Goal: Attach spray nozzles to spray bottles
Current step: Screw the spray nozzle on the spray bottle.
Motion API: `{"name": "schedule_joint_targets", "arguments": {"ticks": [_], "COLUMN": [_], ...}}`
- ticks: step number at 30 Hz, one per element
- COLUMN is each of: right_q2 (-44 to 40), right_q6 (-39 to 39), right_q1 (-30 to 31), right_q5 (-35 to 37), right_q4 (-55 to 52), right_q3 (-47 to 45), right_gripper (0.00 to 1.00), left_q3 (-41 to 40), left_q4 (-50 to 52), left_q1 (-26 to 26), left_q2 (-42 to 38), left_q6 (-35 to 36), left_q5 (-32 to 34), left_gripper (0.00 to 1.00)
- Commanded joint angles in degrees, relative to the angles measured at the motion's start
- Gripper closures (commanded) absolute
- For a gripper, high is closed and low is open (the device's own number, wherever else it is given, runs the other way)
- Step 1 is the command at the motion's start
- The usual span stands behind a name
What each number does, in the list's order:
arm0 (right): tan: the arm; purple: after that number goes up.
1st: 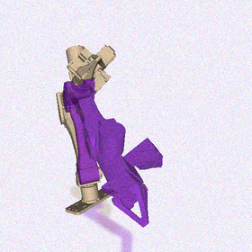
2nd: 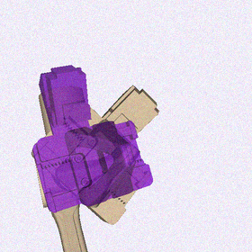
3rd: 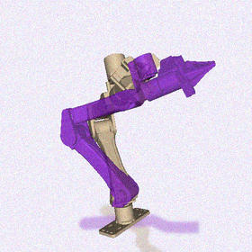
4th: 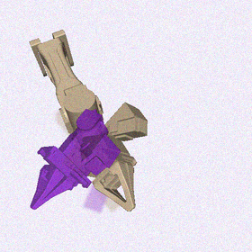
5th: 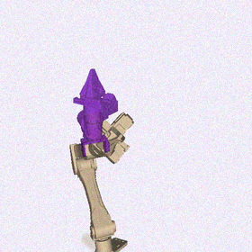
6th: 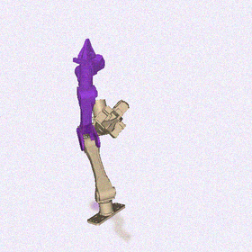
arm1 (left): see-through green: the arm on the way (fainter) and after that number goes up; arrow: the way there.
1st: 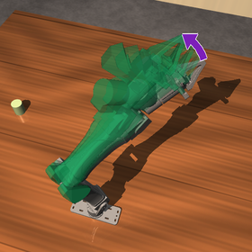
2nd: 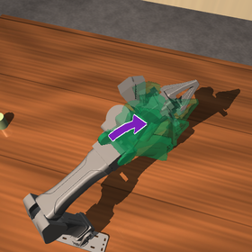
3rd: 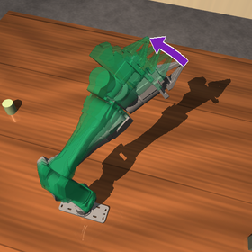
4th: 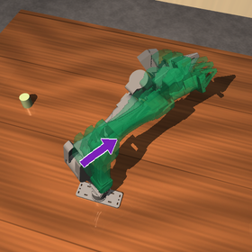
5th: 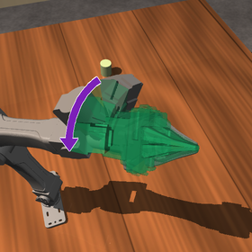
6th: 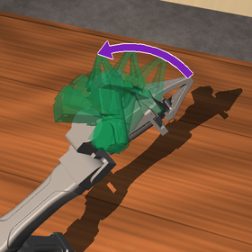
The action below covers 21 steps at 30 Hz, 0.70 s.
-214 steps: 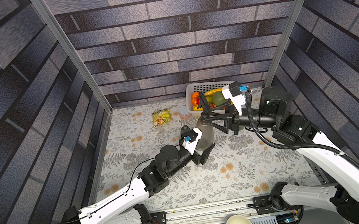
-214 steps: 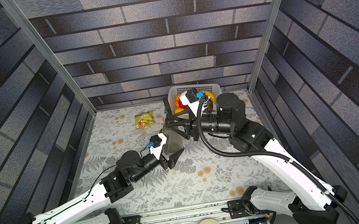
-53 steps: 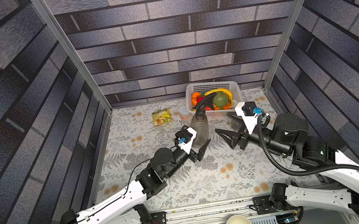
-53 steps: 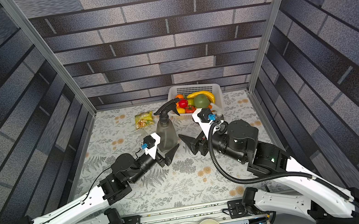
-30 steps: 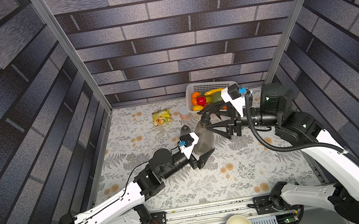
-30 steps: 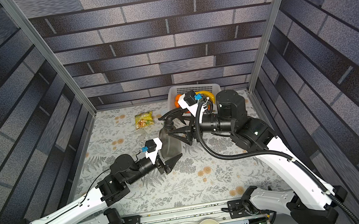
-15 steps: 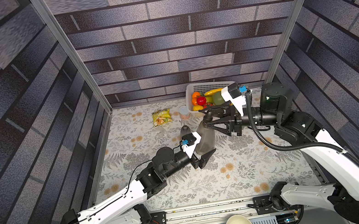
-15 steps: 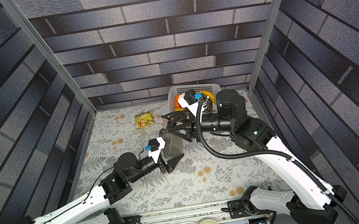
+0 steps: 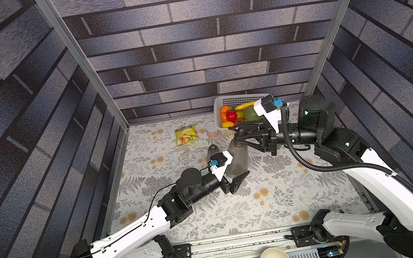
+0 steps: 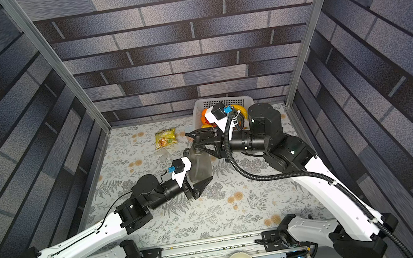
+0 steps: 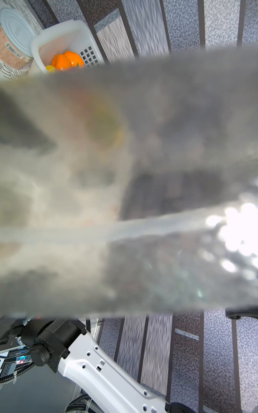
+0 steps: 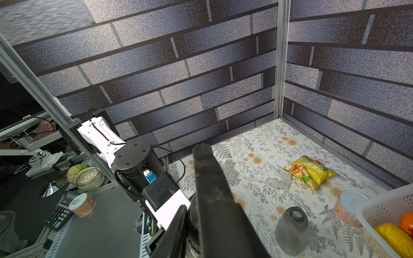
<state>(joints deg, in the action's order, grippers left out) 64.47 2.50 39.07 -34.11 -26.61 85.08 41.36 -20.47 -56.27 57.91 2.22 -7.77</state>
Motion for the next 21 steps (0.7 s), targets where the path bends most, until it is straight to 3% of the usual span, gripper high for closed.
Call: {"name": "schedule_joint_targets", "arguments": {"ticks": [1,6,21], "right_q2": [-0.21,-0.78,-1.45], "right_q6": [-0.20,0.25,6.85], "right_q1": [-0.04,0.95,15.05], "right_q5": [0.82,6.43,48.59], "right_q4": [-2.10,-3.44,1.74], "right_q3": [-1.79,-3.77,-9.40], "right_gripper": [0.72,0.76,0.84], "left_q3": [3.21,4.19,7.51], "left_q4": [-0.46,-0.47,-3.15], "left_q1": [-0.45,-0.44,-2.38], "left_q2": [0.77,1.65,6.15], "left_q6": [-0.99,-0.94,1.68], "left_q5": [1.02,2.85,11.45], "left_gripper": [0.36,0.36,0.36]}}
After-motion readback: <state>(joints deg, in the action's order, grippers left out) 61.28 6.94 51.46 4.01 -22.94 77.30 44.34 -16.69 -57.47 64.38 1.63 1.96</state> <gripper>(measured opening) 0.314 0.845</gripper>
